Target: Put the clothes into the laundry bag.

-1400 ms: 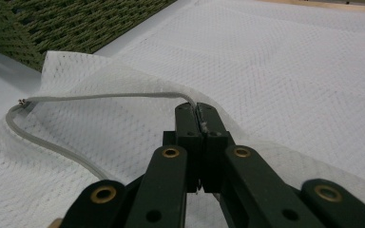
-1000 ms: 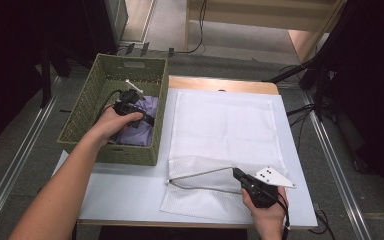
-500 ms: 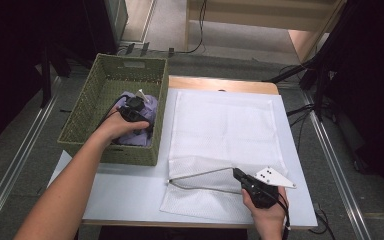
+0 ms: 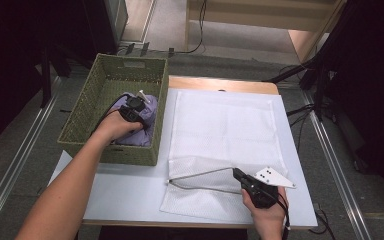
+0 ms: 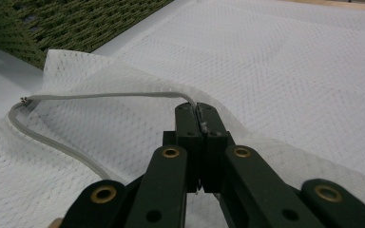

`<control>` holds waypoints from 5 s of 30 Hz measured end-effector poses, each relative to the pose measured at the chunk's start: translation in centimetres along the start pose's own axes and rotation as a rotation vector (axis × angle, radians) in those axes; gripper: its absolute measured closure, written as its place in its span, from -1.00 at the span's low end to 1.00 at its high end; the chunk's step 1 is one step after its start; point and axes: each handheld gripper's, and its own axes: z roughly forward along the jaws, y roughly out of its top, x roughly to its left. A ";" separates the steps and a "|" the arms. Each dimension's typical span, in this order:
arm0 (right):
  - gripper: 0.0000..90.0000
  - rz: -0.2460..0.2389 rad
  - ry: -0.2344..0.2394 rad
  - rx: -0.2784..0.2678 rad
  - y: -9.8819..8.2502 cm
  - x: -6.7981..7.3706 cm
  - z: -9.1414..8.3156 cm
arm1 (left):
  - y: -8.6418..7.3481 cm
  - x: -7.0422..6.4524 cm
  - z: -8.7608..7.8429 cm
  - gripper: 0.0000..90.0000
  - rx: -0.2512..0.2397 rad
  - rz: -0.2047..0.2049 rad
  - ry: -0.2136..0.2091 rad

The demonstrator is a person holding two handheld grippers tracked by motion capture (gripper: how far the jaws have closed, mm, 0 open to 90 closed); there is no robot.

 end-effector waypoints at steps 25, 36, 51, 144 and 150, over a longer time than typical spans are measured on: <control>1.00 0.004 -0.003 -0.005 0.0 -0.2 -0.1 | -2.4 1.5 -7.6 0.73 -0.621 -0.159 0.022; 1.00 -0.004 -0.002 -0.006 0.0 -0.1 0.0 | -3.5 0.2 -11.1 0.73 -0.835 -0.134 0.031; 1.00 -0.003 0.002 -0.002 0.0 -0.1 0.1 | -3.8 -6.6 -12.5 0.71 -0.902 0.033 -0.125; 1.00 0.052 -0.017 -0.061 2.7 -0.1 1.4 | -12.6 -21.0 -0.1 -0.72 -0.620 0.219 -0.231; 1.00 0.044 -0.015 -0.057 2.7 0.2 1.4 | -11.6 -20.5 1.7 -1.00 -0.514 0.165 -0.125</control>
